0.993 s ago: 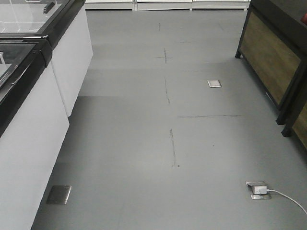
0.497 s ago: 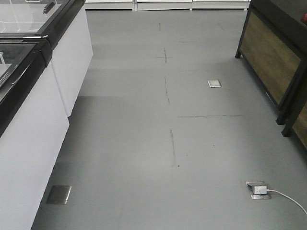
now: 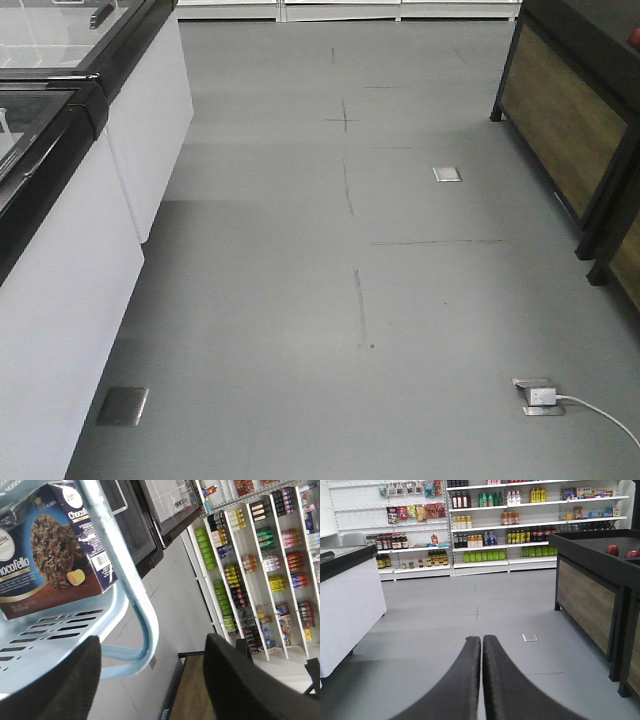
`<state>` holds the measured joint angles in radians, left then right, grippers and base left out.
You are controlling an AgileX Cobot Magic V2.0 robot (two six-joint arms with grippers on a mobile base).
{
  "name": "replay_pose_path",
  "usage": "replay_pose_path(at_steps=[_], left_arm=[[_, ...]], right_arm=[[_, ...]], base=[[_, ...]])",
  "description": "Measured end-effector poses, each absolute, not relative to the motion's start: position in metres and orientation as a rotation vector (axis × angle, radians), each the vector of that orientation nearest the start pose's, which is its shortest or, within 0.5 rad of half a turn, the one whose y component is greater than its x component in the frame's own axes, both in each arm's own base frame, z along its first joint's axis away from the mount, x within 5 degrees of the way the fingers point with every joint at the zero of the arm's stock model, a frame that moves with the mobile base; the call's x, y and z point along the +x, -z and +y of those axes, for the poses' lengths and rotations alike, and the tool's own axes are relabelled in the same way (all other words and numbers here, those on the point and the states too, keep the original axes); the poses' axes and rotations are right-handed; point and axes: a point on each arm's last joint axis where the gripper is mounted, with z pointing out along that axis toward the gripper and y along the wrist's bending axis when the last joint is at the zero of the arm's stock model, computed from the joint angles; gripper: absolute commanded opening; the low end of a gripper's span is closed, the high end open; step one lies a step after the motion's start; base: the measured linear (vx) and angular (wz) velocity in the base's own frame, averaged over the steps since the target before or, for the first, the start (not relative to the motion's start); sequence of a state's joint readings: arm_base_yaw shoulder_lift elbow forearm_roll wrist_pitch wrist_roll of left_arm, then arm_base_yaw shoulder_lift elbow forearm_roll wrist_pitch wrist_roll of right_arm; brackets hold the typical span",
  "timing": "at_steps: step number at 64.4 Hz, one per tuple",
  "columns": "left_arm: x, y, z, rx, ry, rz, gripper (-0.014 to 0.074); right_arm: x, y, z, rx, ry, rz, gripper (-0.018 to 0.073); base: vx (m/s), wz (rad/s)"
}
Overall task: Left arm holds basket, right arm returns cookies
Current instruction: 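Lift the light-blue basket by its handle with the left gripper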
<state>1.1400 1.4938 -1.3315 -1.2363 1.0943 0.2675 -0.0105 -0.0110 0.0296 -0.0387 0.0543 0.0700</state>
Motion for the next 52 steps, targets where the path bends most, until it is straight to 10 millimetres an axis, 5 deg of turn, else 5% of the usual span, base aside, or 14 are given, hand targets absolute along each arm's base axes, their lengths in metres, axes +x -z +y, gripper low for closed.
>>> replay_pose_path(at_steps=[52], left_arm=[[0.225, -0.338, 0.297, -1.185, 0.995, 1.352, 0.0382]], right_arm=[[0.057, -0.199, -0.001, 0.034, -0.015, 1.556, -0.0008]], base=[[0.00, 0.00]])
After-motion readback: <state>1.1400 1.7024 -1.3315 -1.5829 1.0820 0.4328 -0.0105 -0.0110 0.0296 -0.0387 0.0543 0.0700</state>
